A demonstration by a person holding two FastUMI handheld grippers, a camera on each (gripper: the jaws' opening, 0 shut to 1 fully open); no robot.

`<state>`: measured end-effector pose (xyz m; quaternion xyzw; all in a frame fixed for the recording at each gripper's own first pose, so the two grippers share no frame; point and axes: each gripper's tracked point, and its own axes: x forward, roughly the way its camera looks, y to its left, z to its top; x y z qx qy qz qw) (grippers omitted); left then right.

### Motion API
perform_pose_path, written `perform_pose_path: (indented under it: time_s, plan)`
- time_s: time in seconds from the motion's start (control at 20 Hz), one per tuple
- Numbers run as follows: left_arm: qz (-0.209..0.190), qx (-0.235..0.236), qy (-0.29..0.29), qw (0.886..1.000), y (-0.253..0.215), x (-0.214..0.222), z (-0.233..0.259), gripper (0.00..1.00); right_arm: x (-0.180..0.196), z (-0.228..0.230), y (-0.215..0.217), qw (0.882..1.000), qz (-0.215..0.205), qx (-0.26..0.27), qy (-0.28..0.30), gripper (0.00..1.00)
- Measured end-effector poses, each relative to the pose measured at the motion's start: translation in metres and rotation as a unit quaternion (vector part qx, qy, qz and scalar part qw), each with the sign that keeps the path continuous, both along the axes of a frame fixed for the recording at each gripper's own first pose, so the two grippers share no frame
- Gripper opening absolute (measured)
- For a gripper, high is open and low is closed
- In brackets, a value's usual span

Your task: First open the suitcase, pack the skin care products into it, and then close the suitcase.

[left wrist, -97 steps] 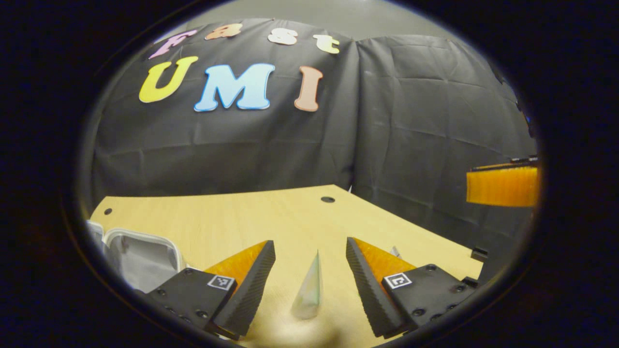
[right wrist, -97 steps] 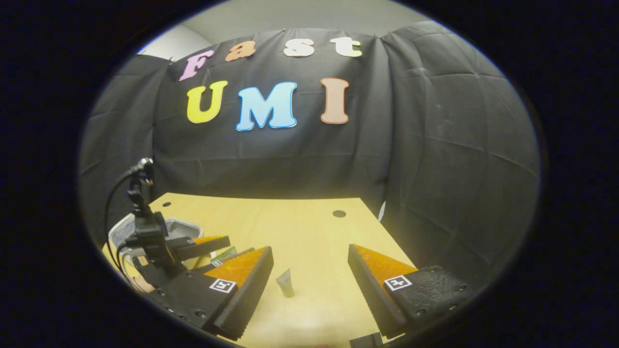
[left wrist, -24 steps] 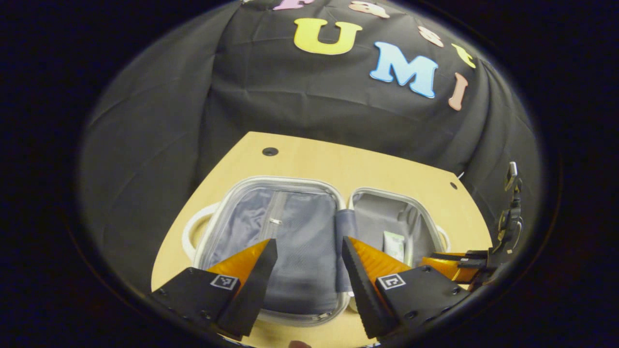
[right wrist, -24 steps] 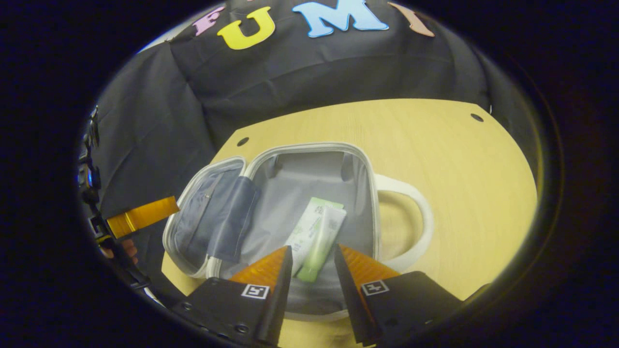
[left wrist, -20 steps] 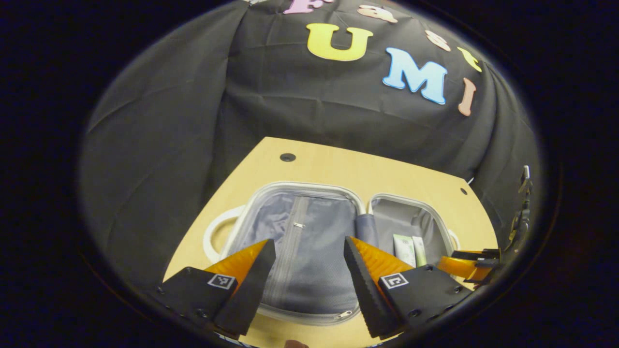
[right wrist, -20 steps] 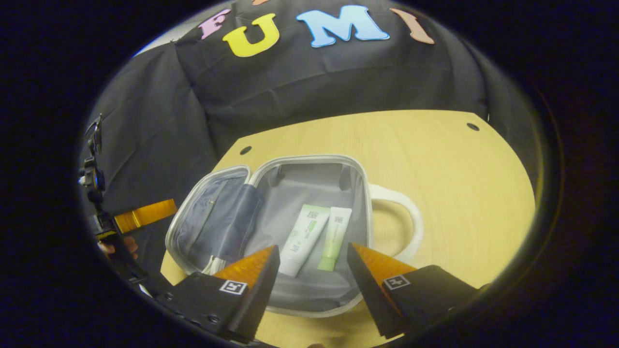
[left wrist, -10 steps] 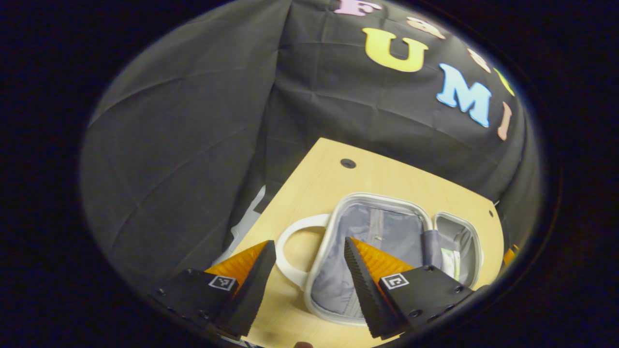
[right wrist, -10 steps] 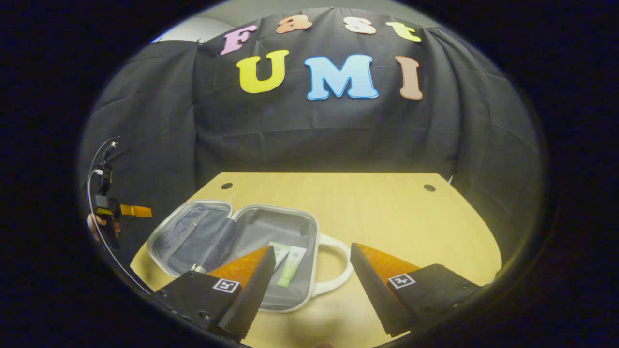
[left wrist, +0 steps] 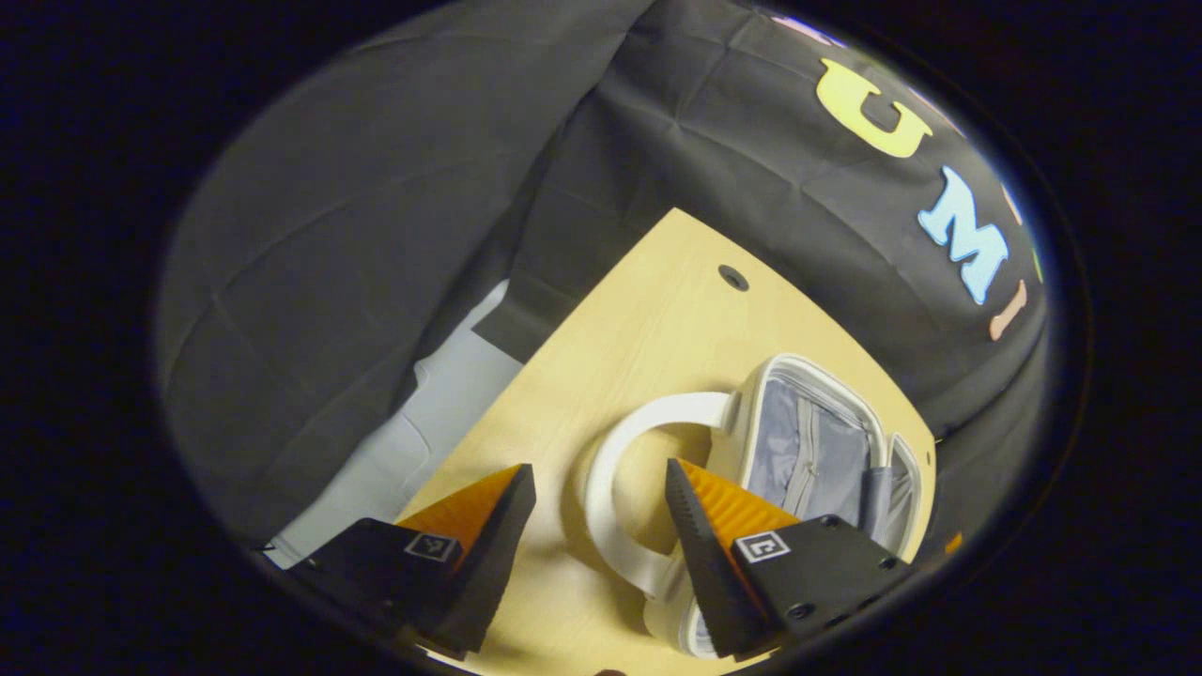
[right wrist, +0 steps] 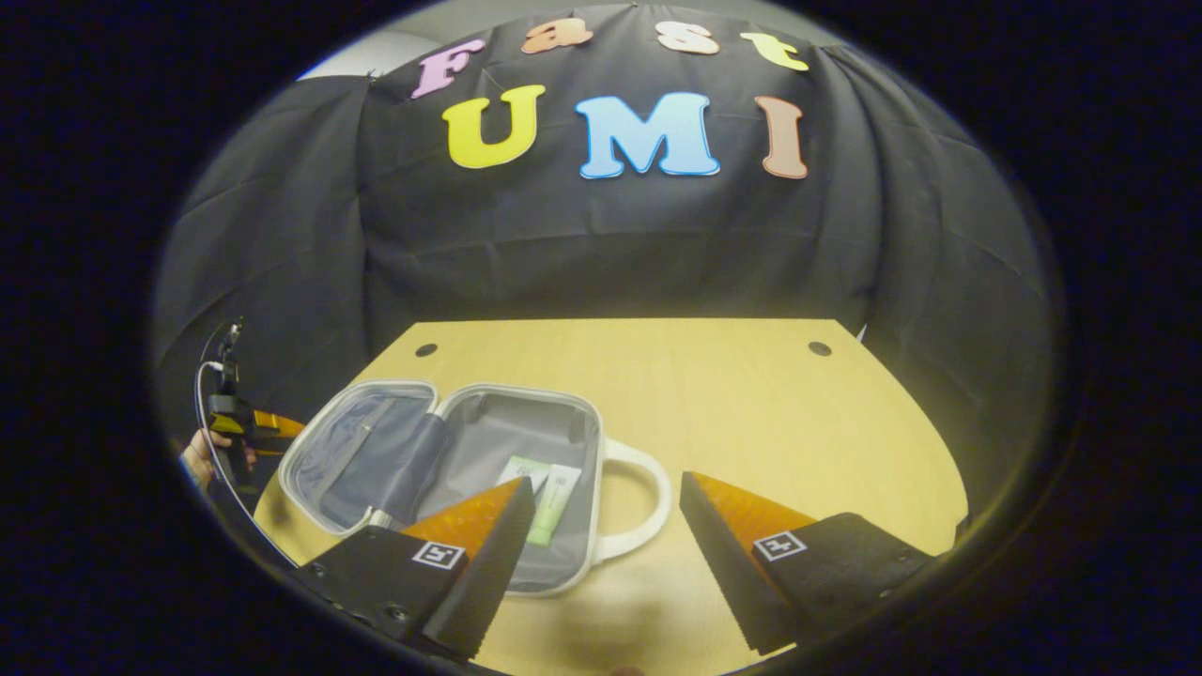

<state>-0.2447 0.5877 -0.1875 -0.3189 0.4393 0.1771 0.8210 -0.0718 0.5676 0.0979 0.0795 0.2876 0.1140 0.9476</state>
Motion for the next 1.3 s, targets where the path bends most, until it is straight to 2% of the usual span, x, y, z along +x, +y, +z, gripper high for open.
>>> perform_pose_path:
  time_s: [0.2, 0.25, 0.35, 0.5, 0.55, 0.6, 0.65, 0.7, 0.85, 1.0, 1.15, 1.2, 1.3]
  plan:
    - [0.025, -0.062, -0.017, 0.998, -0.011, 0.011, -0.011, 0.85, 0.003, 0.0, -0.002, 1.0, -0.005, 0.009, 0.006, 0.95]
    - [0.033, -0.076, -0.019, 0.996, -0.013, 0.012, -0.012, 0.63, 0.003, -0.001, -0.005, 1.0, -0.007, 0.008, 0.006, 0.95]
    - [0.033, -0.065, -0.008, 0.997, -0.01, 0.006, -0.018, 0.55, 0.003, -0.001, -0.011, 1.0, -0.012, 0.007, 0.007, 0.95]
    - [0.037, -0.066, -0.001, 0.997, -0.008, 0.006, -0.026, 0.25, 0.005, -0.001, -0.018, 1.0, -0.019, 0.012, 0.008, 0.95]
    - [0.043, -0.072, -0.007, 0.996, -0.006, 0.01, -0.019, 0.24, 0.006, -0.003, -0.02, 1.0, -0.02, 0.013, 0.01, 0.95]
    - [0.044, -0.071, -0.015, 0.996, -0.004, 0.008, -0.014, 0.18, 0.006, -0.003, -0.022, 1.0, -0.02, 0.014, 0.01, 0.95]
    - [0.043, -0.07, -0.02, 0.996, -0.004, 0.009, -0.007, 0.18, 0.007, -0.004, -0.022, 1.0, -0.02, 0.016, 0.009, 0.95]
    - [0.04, -0.065, -0.024, 0.997, -0.004, 0.008, 0.0, 0.14, 0.007, -0.004, -0.024, 1.0, -0.019, 0.018, 0.009, 0.95]
    - [0.033, -0.045, -0.036, 0.998, -0.007, 0.011, 0.042, 0.13, 0.009, 0.0, -0.032, 1.0, -0.015, 0.025, 0.0, 0.95]
    - [0.014, -0.013, -0.065, 0.998, -0.017, 0.018, 0.108, 0.13, 0.013, 0.006, -0.043, 0.999, -0.014, 0.034, -0.017, 0.95]
    - [-0.018, 0.003, -0.128, 0.992, -0.05, 0.038, 0.196, 0.12, 0.015, 0.006, -0.06, 0.999, -0.01, 0.025, -0.029, 0.95]
    - [-0.029, 0.008, -0.142, 0.989, -0.064, 0.044, 0.218, 0.16, 0.014, 0.005, -0.067, 0.999, -0.01, 0.022, -0.032, 0.95]
    - [-0.056, 0.019, -0.165, 0.984, -0.103, 0.057, 0.255, 0.12, 0.013, 0.007, -0.078, 0.999, -0.012, 0.028, -0.04, 0.95]
